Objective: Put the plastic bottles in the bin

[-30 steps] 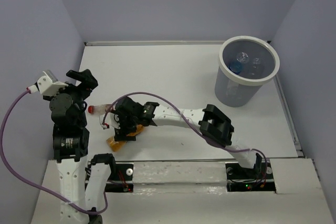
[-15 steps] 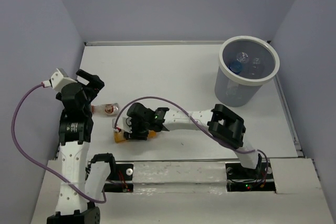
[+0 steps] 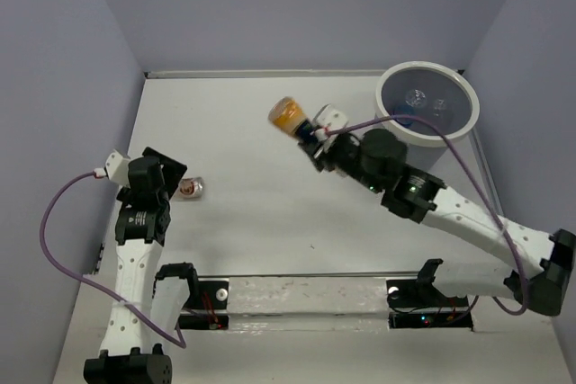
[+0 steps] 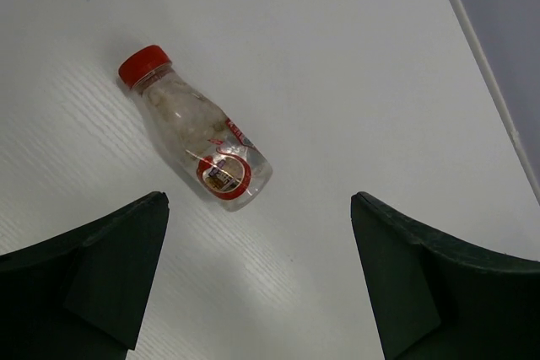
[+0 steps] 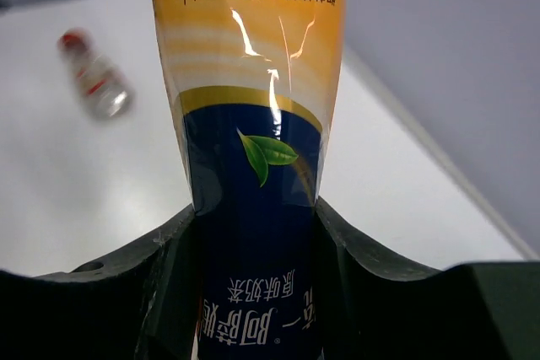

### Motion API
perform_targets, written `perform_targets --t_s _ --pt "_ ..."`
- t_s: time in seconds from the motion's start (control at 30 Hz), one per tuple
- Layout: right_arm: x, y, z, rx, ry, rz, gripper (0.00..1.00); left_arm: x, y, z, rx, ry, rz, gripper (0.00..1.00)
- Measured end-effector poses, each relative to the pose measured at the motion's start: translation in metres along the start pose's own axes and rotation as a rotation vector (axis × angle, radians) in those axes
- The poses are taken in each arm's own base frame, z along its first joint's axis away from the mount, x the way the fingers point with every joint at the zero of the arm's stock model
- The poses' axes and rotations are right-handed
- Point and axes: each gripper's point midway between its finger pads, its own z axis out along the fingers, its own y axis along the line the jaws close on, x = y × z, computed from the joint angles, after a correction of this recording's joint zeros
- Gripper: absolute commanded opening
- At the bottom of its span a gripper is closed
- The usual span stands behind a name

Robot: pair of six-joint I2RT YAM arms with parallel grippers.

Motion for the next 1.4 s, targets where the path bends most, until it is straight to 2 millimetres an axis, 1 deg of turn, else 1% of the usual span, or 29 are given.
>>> perform_targets --t_s 0.03,0.07,0.1,0.13,0.17,0.2,0.27,0.33,0.37,0.43,0.47,0.5,0.53,0.57,0.6,0.63,0.67,0.7,0.73,0.77,0.83,0.87,0.97,1.03,1.1,1.23,1.3,1.33,1.4 --pt "-0.013 -0.028 -0.011 0.083 -0.044 0.022 0.34 0.003 0.003 0.001 -0.005 0.002 -0.008 0.99" --pt "-0.035 -0.072 -0.035 0.212 -0.123 0.05 0.34 0.006 0.006 0.001 -0.01 0.004 -0.016 0.99" --pt "-0.046 -0.096 -0.049 0.287 -0.16 0.064 0.34 0.01 0.011 0.003 -0.021 0.009 -0.023 0.99" --pt "-0.062 -0.133 -0.073 0.41 -0.214 0.082 0.33 0.017 0.017 0.006 -0.038 0.018 -0.03 0.99" --pt "-0.07 -0.154 -0.087 0.479 -0.243 0.087 0.33 0.021 0.022 0.008 -0.05 0.025 -0.033 0.99" --pt "-0.082 -0.181 -0.105 0.569 -0.282 0.093 0.33 0.026 0.027 0.011 -0.067 0.035 -0.037 0.99" --pt "-0.096 -0.217 -0.131 0.699 -0.336 0.105 0.33 0.034 0.034 0.014 -0.089 0.051 -0.046 0.99" --pt "-0.09 -0.262 -0.16 0.849 -0.358 0.122 0.33 0.045 0.042 0.021 -0.121 0.074 -0.061 0.99" --pt "-0.084 -0.276 -0.167 0.886 -0.364 0.138 0.33 0.048 0.044 0.023 -0.129 0.079 -0.067 0.99" --pt "-0.064 -0.309 -0.184 0.98 -0.365 0.177 0.33 0.054 0.048 0.027 -0.143 0.087 -0.084 0.99" --pt "-0.048 -0.324 -0.188 1.021 -0.353 0.202 0.34 0.056 0.049 0.029 -0.148 0.091 -0.091 0.99" --pt "-0.031 -0.334 -0.19 1.048 -0.337 0.232 0.34 0.057 0.048 0.031 -0.145 0.089 -0.1 0.99" --pt "-0.016 -0.339 -0.188 1.057 -0.321 0.254 0.34 0.057 0.047 0.033 -0.141 0.087 -0.106 0.99" --pt "-0.006 -0.342 -0.184 1.06 -0.311 0.273 0.34 0.058 0.046 0.035 -0.135 0.084 -0.114 0.99" --pt "0.01 -0.344 -0.176 1.057 -0.29 0.3 0.34 0.058 0.046 0.037 -0.132 0.082 -0.118 0.99" --pt "0.019 -0.345 -0.173 1.058 -0.279 0.315 0.35 0.059 0.046 0.039 -0.131 0.081 -0.121 0.99" --pt "0.031 -0.347 -0.169 1.059 -0.265 0.338 0.36 0.061 0.046 0.042 -0.132 0.081 -0.123 0.99" --pt "0.039 -0.348 -0.166 1.057 -0.26 0.358 0.39 0.063 0.047 0.044 -0.138 0.085 -0.121 0.99" --pt "0.047 -0.348 -0.164 1.06 -0.258 0.384 0.44 0.064 0.048 0.046 -0.141 0.087 -0.12 0.99" --pt "0.057 -0.349 -0.164 1.071 -0.261 0.419 0.56 0.067 0.05 0.049 -0.147 0.091 -0.119 0.99" --pt "0.069 -0.349 -0.165 1.09 -0.271 0.468 0.67 0.072 0.053 0.053 -0.157 0.099 -0.117 0.99" --pt "0.074 -0.348 -0.166 1.096 -0.283 0.49 0.8 0.074 0.054 0.055 -0.162 0.103 -0.114 0.99" --pt "0.088 -0.342 -0.169 1.116 -0.292 0.547 0.9 0.079 0.058 0.059 -0.175 0.114 -0.11 0.99" --pt "0.087 -0.341 -0.171 1.122 -0.299 0.563 0.92 0.081 0.059 0.062 -0.178 0.116 -0.111 0.99" --pt "0.081 -0.338 -0.175 1.122 -0.317 0.576 0.93 0.083 0.06 0.066 -0.182 0.114 -0.112 0.99" --pt "0.057 -0.327 -0.186 1.078 -0.37 0.584 0.94 0.091 0.066 0.074 -0.209 0.126 -0.113 0.99" --pt "0.043 -0.319 -0.187 1.031 -0.39 0.584 0.93 0.093 0.067 0.08 -0.221 0.128 -0.118 0.99" --pt "0.039 -0.317 -0.187 1.015 -0.394 0.584 0.93 0.094 0.066 0.082 -0.22 0.126 -0.121 0.99" --pt "0.026 -0.307 -0.185 0.944 -0.41 0.589 0.93 0.094 0.064 0.088 -0.219 0.122 -0.13 0.99"
